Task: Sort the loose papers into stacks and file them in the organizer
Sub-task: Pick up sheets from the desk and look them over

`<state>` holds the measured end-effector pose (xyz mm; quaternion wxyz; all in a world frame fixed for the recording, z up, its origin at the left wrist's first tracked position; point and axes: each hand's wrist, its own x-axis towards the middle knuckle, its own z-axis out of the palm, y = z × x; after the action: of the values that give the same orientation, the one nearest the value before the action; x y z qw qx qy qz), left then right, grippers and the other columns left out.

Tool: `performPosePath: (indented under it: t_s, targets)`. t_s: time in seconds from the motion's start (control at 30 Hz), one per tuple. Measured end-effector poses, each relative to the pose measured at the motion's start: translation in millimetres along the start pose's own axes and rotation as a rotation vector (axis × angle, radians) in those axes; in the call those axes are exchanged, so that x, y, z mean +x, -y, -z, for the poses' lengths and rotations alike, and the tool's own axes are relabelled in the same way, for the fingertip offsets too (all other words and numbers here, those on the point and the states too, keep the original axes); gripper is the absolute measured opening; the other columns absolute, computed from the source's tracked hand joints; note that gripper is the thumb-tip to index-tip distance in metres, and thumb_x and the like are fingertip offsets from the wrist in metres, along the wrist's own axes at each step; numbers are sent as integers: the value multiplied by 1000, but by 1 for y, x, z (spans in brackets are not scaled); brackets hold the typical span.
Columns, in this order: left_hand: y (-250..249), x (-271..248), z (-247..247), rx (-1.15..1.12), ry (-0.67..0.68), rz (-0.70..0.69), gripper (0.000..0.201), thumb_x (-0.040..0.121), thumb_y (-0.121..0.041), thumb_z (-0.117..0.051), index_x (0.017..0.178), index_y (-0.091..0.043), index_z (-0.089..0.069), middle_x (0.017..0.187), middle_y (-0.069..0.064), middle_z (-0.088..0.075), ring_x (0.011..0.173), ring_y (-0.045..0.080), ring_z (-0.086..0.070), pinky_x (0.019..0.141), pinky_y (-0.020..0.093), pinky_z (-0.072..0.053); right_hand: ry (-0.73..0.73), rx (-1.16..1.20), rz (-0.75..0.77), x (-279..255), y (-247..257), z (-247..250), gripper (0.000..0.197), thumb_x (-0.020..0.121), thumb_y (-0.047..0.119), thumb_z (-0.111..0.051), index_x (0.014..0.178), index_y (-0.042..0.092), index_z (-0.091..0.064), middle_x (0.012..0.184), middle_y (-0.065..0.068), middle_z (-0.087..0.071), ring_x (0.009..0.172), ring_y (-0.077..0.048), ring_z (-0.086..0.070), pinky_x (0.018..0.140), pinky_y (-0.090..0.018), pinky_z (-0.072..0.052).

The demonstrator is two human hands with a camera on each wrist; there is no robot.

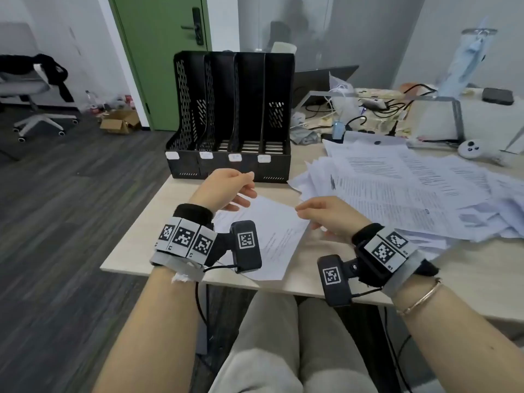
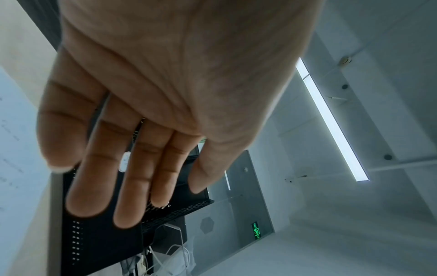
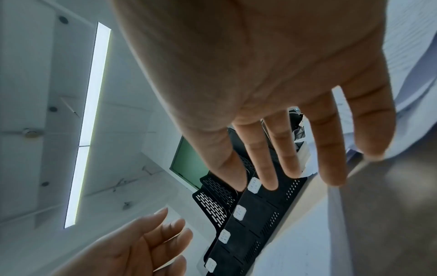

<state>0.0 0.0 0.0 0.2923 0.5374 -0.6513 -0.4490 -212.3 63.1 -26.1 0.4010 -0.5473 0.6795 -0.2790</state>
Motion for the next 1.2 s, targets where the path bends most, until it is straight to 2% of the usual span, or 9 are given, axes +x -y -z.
performPosePath:
  t_s: [0.17,0.3,0.37,0.47,0.63,0.8,0.97,1.1,1.2]
  targets:
    - [17,5,0,-29,-24,11,29,95,-37,-48,94,-13,-64,93,-3,-72,76,13,-67,75,29,-51,44,-44,-22,11,-5,-13,24,91,25,-58,113,18,-64,102,5,-60,80,-7,-55,60,-14,-44]
    - [26,5,0,-18,-63,10,29,95,-36,-48,105,-13,-62,103,-4,-67,85,12,-66,74,27,-50,49,-41,43,16,-7,-21,26,90,17,-60,114,11,-65,117,-3,-64,101,-13,-58,88,-26,-48]
    - [29,4,1,-17,-75,24,29,94,-37,-48,108,-14,-60,108,-5,-65,88,11,-65,76,28,-51,-29,8,93,14,-8,-22,23,89,12,-61,112,10,-66,112,-3,-66,95,-9,-59,84,-19,-48]
    - [29,0,2,-3,-99,35,29,94,-37,-49,110,-15,-59,112,-5,-61,95,11,-63,82,31,-50,-159,43,205,9,-5,-21,25,86,5,-62,107,15,-69,90,12,-64,75,2,-54,58,-2,-39]
    - [32,0,2,32,-130,21,26,94,-35,-51,112,-17,-56,116,-4,-56,104,12,-52,82,27,-40,-308,158,352,1,2,-14,39,82,-11,-55,102,18,-71,102,5,-68,101,-7,-61,96,-22,-45]
    - [38,6,0,48,-219,65,38,86,-38,-59,121,-26,-48,138,4,-44,128,26,-40,105,43,-36,-508,279,445,0,2,-1,46,82,-15,-49,98,24,-68,103,5,-68,102,-5,-61,85,-11,-47]
    - [33,5,-18,-4,-130,53,65,94,-24,-54,148,-23,-19,150,3,-32,133,23,-36,98,27,-30,-688,422,511,-1,1,11,46,82,-17,-50,99,22,-67,106,2,-67,99,5,-61,91,-12,-46]
    - [29,11,-42,-127,-16,14,62,96,-31,-49,149,-33,-16,146,2,-40,132,22,-42,110,38,-31,-739,511,545,-2,0,16,44,82,-18,-52,97,20,-67,103,4,-67,100,5,-61,91,-12,-46]
    - [22,17,-58,-184,31,-28,55,97,-28,-49,146,-32,-26,120,6,-56,110,19,-59,97,35,-43,-764,533,547,-2,-3,20,43,82,-17,-53,96,20,-68,102,7,-67,103,1,-62,91,-12,-46]
